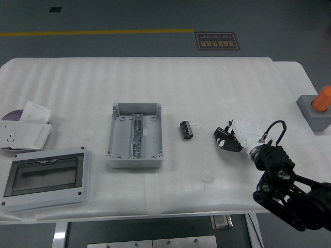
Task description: Pick up the battery,place it into the box
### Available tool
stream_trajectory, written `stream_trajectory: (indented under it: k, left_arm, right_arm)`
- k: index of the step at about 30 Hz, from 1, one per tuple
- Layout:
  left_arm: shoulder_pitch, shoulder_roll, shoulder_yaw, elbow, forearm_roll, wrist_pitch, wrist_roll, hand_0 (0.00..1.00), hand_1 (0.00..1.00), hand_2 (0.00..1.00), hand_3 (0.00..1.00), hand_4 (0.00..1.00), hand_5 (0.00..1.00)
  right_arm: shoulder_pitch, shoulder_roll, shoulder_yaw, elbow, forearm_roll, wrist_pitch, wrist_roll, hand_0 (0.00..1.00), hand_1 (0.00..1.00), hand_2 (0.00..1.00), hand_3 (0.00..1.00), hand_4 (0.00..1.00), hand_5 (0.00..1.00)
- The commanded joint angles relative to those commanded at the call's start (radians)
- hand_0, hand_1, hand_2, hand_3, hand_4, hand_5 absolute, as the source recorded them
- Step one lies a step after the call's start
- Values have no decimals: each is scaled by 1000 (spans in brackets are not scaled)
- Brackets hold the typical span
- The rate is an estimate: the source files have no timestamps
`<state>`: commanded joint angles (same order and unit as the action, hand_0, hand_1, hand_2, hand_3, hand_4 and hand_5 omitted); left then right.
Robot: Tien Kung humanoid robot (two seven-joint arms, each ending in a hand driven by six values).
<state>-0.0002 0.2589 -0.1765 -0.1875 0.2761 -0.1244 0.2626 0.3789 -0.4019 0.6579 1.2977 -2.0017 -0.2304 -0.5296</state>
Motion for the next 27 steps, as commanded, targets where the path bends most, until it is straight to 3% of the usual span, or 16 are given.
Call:
stream_trajectory:
  k: [5, 6, 19, 27]
  left_arm:
    - [-1, 0, 1, 0, -1, 0, -2, 605, 669, 563, 547, 454, 439]
    - [-1, 0, 1, 0, -1, 0, -2, 604, 669, 564, 549, 455, 445]
    - [-2, -1, -1, 0, 3, 0, -2, 603, 669, 565, 551, 459, 471]
    - [-2, -1, -12, 1, 15, 0, 1, 603, 669, 567, 551, 464, 485]
  right_arm:
    - [1, -1, 3, 5, -6, -5, 4, 319, 419, 390, 567, 327, 115]
    - [1, -1, 4, 8, -9, -7, 5, 315, 421, 378, 555, 276, 48]
    - [17, -5, 10, 74, -31, -15, 8, 315, 422, 367, 547, 267, 15]
    - [90, 18, -36, 132, -7, -25, 19, 314, 421, 366, 547, 272, 26]
